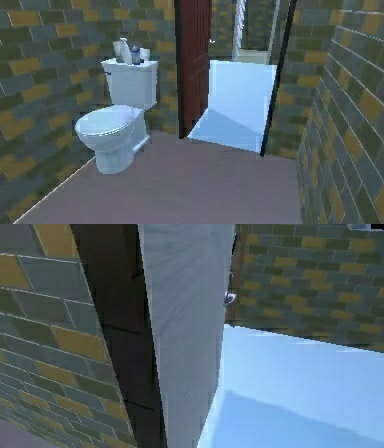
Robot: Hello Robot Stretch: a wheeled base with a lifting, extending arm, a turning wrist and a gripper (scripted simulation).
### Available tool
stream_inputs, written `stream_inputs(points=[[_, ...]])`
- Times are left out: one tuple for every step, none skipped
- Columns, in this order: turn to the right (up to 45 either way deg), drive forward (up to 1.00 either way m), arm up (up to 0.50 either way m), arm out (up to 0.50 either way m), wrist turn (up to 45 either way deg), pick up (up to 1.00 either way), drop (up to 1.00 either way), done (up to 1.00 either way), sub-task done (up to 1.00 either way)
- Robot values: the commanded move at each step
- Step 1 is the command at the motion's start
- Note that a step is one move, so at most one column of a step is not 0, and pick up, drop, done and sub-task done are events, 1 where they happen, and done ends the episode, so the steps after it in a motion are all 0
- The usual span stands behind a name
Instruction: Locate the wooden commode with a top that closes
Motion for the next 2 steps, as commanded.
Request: stream_inputs(points=[[12.0,0.00,0.00,0.00,0.0,0.00,0.00,0.00,0.00],[0.0,1.00,0.00,0.00,0.0,0.00,0.00,0.00,0.00]])
